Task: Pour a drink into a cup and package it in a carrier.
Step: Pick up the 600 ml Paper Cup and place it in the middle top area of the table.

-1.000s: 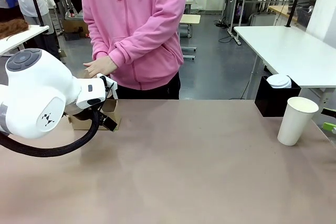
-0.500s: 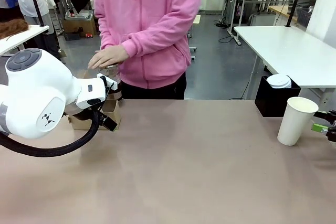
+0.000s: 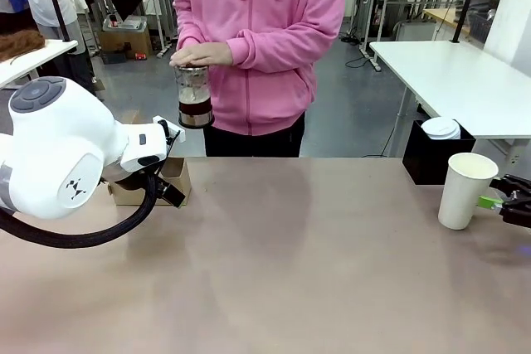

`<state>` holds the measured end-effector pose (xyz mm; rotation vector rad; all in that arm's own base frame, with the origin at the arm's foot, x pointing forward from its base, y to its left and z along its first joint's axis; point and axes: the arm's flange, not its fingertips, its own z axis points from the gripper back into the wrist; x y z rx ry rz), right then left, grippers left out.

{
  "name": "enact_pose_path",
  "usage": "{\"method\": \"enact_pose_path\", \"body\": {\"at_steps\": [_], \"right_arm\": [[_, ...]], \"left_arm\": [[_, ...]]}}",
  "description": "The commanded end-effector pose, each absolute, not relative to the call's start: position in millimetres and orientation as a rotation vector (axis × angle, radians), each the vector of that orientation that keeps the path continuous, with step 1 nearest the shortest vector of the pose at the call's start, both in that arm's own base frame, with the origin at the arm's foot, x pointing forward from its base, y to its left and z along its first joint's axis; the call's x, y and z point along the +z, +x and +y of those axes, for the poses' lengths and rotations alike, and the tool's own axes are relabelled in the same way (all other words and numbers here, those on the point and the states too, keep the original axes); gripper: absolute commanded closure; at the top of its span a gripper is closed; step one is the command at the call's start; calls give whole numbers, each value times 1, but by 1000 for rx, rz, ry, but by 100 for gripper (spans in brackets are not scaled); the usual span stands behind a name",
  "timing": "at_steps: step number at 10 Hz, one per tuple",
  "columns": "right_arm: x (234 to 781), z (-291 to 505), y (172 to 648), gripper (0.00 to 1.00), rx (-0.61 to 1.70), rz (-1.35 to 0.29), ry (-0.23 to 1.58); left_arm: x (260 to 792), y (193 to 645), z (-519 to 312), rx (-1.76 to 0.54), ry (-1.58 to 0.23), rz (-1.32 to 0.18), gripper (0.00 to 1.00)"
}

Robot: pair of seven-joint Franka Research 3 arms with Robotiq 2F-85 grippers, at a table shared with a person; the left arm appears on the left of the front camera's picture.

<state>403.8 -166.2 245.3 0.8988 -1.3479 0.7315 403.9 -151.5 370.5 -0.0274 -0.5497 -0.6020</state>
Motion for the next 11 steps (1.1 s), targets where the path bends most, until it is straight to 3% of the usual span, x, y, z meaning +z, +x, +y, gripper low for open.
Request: {"method": "enact_pose_path", "body": {"at_steps": [1,10,11], "right_arm": [[247,-151,411,0,670,-1350,863],[245,-126,433,0,564,-1324,847],[246,-128,431,20,575,-1305,867]], "left_arm": [[371,404,-151,-602,-28,-550,0],[371,404,-151,-602,-28,-550,0],[371,404,-151,-602,-28,-550,0]]}}
